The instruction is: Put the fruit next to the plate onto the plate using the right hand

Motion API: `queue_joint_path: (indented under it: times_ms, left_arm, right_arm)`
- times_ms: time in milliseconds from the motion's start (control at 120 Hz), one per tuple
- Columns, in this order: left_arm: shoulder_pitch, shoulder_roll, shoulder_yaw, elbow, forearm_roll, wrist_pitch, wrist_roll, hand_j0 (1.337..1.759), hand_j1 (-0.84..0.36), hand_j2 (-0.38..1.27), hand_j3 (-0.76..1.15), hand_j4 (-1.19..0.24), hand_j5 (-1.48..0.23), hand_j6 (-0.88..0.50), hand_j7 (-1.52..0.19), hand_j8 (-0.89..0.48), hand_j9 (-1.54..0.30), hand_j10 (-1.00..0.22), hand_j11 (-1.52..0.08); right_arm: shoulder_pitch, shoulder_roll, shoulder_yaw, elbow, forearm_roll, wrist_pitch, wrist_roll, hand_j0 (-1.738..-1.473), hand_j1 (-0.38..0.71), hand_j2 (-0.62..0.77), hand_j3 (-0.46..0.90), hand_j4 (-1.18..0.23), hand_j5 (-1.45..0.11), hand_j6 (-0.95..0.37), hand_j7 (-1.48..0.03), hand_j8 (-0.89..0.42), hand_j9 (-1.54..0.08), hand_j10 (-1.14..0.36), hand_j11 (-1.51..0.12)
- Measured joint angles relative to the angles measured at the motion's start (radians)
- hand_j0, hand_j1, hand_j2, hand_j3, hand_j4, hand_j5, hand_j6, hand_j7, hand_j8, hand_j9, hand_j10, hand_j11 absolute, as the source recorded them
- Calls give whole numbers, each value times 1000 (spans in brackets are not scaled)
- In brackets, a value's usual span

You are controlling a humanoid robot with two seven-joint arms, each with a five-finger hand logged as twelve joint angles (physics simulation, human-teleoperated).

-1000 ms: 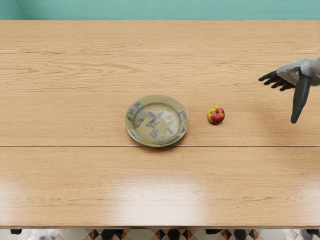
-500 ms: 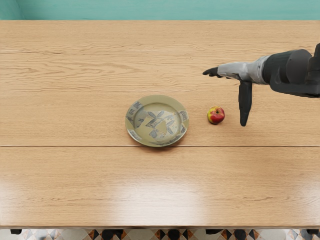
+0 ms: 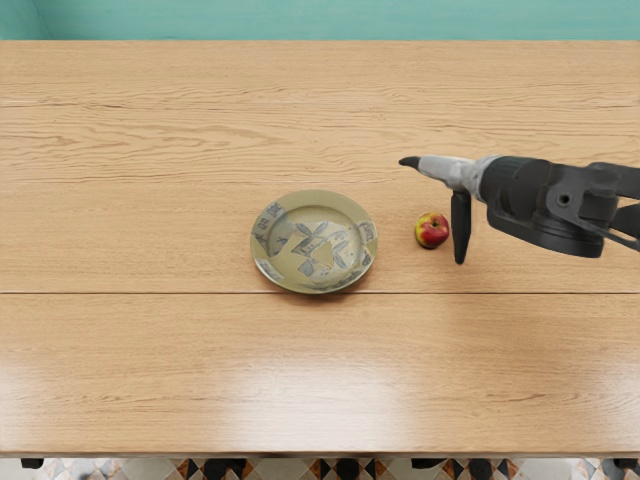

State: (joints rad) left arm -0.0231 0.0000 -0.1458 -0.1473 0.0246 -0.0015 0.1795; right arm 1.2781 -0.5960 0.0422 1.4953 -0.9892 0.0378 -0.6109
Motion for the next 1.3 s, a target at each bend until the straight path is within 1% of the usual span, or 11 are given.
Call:
queue_joint_path:
  times_ms: [83,267,567,842,1083,1300]
  left_arm:
    - [-1,0,0,0,0,0,0,1658,349,0,0,0,0,-1,0,0,0,0,0]
    - [-1,0,0,0,0,0,0,1658,349,0,0,0,0,0,0,0,0,0,0]
    - [-1,0,0,0,0,0,0,1658,349,0,0,0,0,0,0,0,0,0,0]
    - [-1,0,0,0,0,0,0,1658,349,0,0,0,0,0,0,0,0,0,0]
    - [-1,0,0,0,0,0,0,1658,349,0,0,0,0,-1,0,0,0,0,0]
    - [-1,0,0,0,0,0,0,1658,349,0,0,0,0,0,0,0,0,0,0]
  right_arm:
    - [-7,17,-3,-15,-21,-16,0,-1658,-308,-6,0,-38,-46,-40,-45,-39,-46,-37,-46]
    - [-31,59,-49,-21,-103,-145,0,-1658,-212,-21,0,-118,-150,-120,-149,-119,-150,-117,-149]
    - [-90,69,-116,-22,-139,-274,0,-1658,-97,-40,0,-215,-275,-216,-275,-215,-275,-214,-275]
    - [-112,67,-142,-34,-148,-335,0,-1658,-62,-45,0,-244,-313,-245,-312,-244,-313,-243,-313]
    - [-97,71,-177,-44,-163,-333,0,-1658,-54,-47,0,-250,-322,-252,-321,-251,-321,-250,-321]
    - [-94,106,-197,-87,-174,-331,0,-1658,-51,-47,0,-253,-326,-255,-325,-254,-325,-253,-325]
